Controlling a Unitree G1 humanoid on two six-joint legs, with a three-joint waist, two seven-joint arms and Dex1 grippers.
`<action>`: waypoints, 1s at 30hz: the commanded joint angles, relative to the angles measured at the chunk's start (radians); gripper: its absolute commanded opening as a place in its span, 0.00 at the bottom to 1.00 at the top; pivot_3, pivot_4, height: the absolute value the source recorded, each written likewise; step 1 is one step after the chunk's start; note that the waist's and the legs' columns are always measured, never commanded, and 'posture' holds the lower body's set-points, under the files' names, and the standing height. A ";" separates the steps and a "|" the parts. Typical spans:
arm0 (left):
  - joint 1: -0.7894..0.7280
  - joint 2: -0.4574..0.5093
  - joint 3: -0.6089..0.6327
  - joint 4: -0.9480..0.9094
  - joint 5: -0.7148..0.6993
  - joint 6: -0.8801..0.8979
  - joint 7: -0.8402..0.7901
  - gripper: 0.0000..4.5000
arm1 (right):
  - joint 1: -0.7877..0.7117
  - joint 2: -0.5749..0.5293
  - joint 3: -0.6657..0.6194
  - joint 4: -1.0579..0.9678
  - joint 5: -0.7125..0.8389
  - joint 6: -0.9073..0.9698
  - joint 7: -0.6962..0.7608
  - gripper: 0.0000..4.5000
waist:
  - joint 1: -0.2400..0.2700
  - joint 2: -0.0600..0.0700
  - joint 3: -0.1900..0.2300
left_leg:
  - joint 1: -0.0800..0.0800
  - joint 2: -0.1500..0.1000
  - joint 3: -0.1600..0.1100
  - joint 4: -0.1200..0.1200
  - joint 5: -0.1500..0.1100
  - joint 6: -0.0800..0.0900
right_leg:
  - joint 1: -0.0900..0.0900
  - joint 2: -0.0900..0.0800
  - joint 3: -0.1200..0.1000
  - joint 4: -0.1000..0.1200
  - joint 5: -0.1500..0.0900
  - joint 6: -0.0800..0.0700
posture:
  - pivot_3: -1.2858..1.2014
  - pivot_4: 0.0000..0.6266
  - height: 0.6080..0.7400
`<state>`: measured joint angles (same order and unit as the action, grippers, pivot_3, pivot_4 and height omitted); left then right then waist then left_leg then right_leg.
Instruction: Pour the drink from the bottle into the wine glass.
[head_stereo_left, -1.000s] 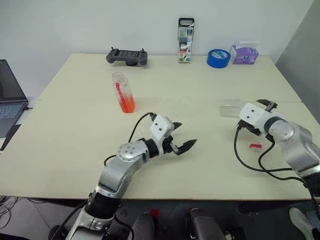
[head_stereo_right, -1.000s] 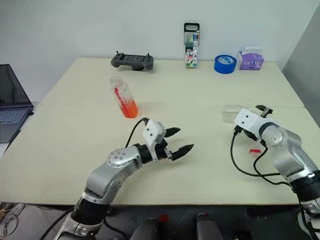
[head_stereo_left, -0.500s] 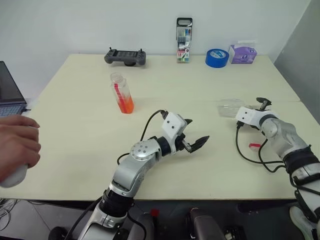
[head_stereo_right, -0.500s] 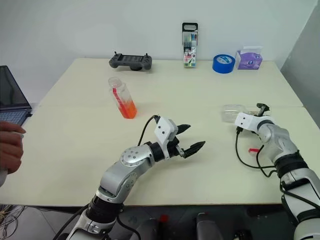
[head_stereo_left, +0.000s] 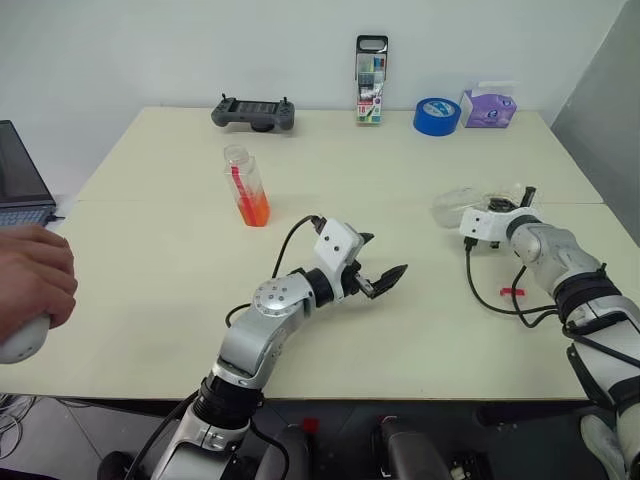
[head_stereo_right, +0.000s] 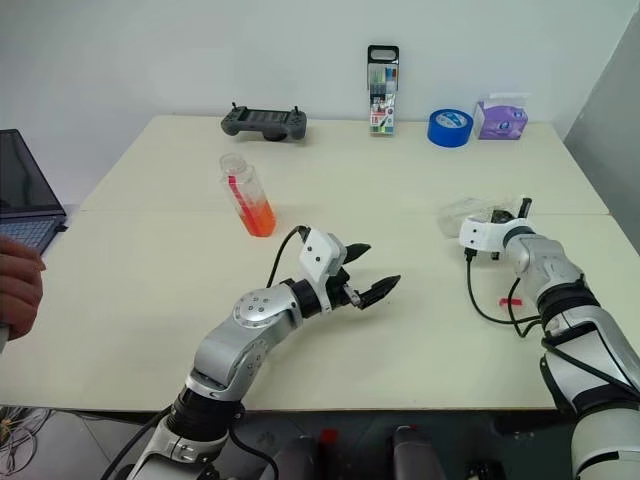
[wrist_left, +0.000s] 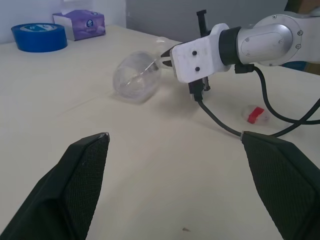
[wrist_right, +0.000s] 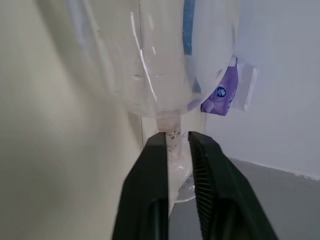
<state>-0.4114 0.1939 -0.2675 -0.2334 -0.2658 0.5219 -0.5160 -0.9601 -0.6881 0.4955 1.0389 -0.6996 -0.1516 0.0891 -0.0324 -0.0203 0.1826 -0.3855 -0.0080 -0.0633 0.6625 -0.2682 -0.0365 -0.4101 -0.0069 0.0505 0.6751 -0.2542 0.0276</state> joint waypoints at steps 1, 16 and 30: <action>-0.025 -0.003 0.011 -0.002 0.004 -0.017 -0.007 1.00 | 0.010 -0.027 0.010 -0.033 -0.026 -0.029 0.010 0.01 | 0.000 0.000 0.000 | 0.000 0.000 0.000 0.000 0.000 0.000 | 0.000 0.000 0.000 0.000 0.000 0.000 | 0.52 0.24 1.00; -0.026 -0.011 0.031 0.013 0.009 -0.025 0.013 1.00 | -0.160 0.165 -0.307 -0.150 0.218 0.221 0.045 0.01 | -0.007 0.000 0.000 | 0.002 0.002 -0.001 0.000 0.000 0.000 | 0.000 0.001 -0.001 0.003 0.000 0.000 | 0.52 0.24 1.00; -0.001 -0.009 0.050 -0.026 0.024 -0.013 0.047 1.00 | -0.338 0.345 -0.596 0.293 0.538 0.239 -0.017 0.01 | -0.002 0.001 0.000 | 0.000 0.000 0.000 0.000 0.000 0.000 | 0.000 -0.001 0.000 0.001 0.000 0.000 | 0.52 0.24 1.00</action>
<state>-0.4155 0.1854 -0.2279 -0.2068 -0.2443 0.5160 -0.4738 -1.2483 -0.3401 -0.0793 1.3423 -0.1822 0.0837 0.0870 -0.0345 -0.0197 0.1829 -0.3855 -0.0079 -0.0631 0.6623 -0.2683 -0.0361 -0.4102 -0.0076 0.0502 0.6762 -0.2540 0.0272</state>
